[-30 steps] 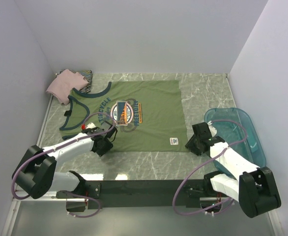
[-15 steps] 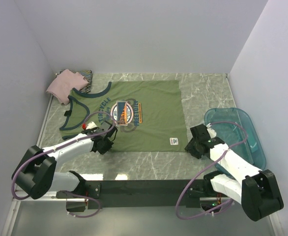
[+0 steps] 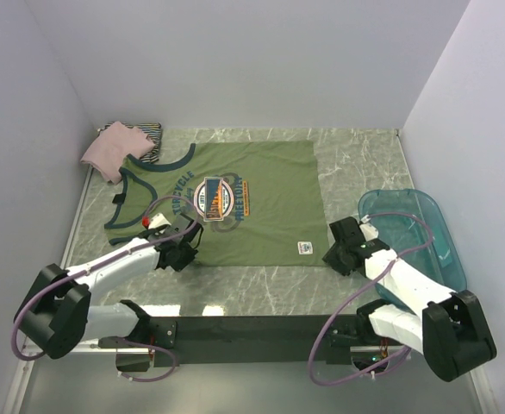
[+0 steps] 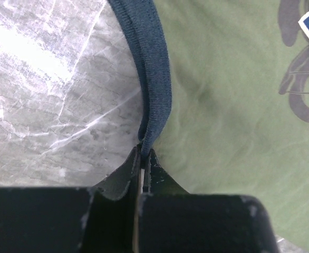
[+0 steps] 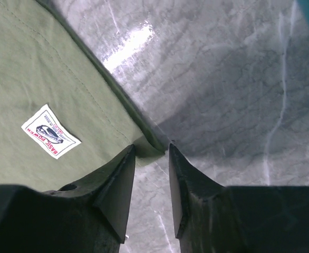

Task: Fold and stack the tank tops
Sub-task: Flatten the tank top out, then fold the tank top

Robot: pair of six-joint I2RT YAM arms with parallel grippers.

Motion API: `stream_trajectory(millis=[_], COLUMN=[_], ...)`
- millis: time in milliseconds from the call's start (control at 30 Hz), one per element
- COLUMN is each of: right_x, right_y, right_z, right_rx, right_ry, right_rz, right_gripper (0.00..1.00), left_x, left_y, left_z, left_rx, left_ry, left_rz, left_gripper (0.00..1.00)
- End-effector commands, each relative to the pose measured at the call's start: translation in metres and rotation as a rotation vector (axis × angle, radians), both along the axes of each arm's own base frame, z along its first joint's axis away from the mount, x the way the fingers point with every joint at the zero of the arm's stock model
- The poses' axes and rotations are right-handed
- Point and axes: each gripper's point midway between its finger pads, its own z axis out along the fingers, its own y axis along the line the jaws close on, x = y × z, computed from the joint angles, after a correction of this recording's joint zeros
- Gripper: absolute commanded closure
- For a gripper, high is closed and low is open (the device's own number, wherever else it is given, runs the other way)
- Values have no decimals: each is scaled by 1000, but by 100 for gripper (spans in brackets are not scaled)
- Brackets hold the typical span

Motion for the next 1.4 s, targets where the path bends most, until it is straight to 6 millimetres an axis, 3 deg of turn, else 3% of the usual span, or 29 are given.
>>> stream_trajectory(millis=[0, 100, 167, 200, 267, 600, 833, 933, 1000, 1100, 1133, 1300, 1367], right_x=[-3, -2, 0, -1, -1, -11, -36, -33, -27, -1, 7, 45, 58], right_y=[-5, -4, -5, -6, -7, -14, -11, -7, -8, -4, -2, 6, 5], right_z=[-8, -8, -6, -6, -3, 26, 23, 29, 35, 57, 58, 75, 71], right_rx=[-41, -47, -52, -59, -67, -89, -52, -34, -51, -78, -86, -94, -93], right_ry=[27, 26, 17, 18, 16, -28, 0, -20, -33, -84, -85, -135, -129], right_rz=[-22, -23, -25, -25, -25, 23, 52, 56, 58, 66, 70, 80, 70], right_gripper=[62, 69, 81, 93, 100, 100, 100, 100, 100, 100, 100, 100, 100], left_x=[-2, -2, -3, -3, -4, -27, -60, -62, -52, -20, -8, 45, 61], left_y=[-1, -1, 0, 0, 0, 9, 4, 8, 10, 1, 8, 1, 0], left_z=[4, 5, 5, 4, 2, -11, -16, -7, 6, 40, 43, 64, 61], left_rx=[-10, -10, -14, -12, -12, 4, 11, 31, 56, 34, 27, -2, 13], left_ry=[-15, -23, -26, -25, -22, 21, 79, 78, 29, -73, -79, -132, -129], left_rz=[-20, -25, -30, -36, -38, -15, -10, -5, -8, -36, -7, -51, -49], left_gripper=[99, 99, 99, 99, 99, 99, 99, 99, 99, 99, 99, 99, 99])
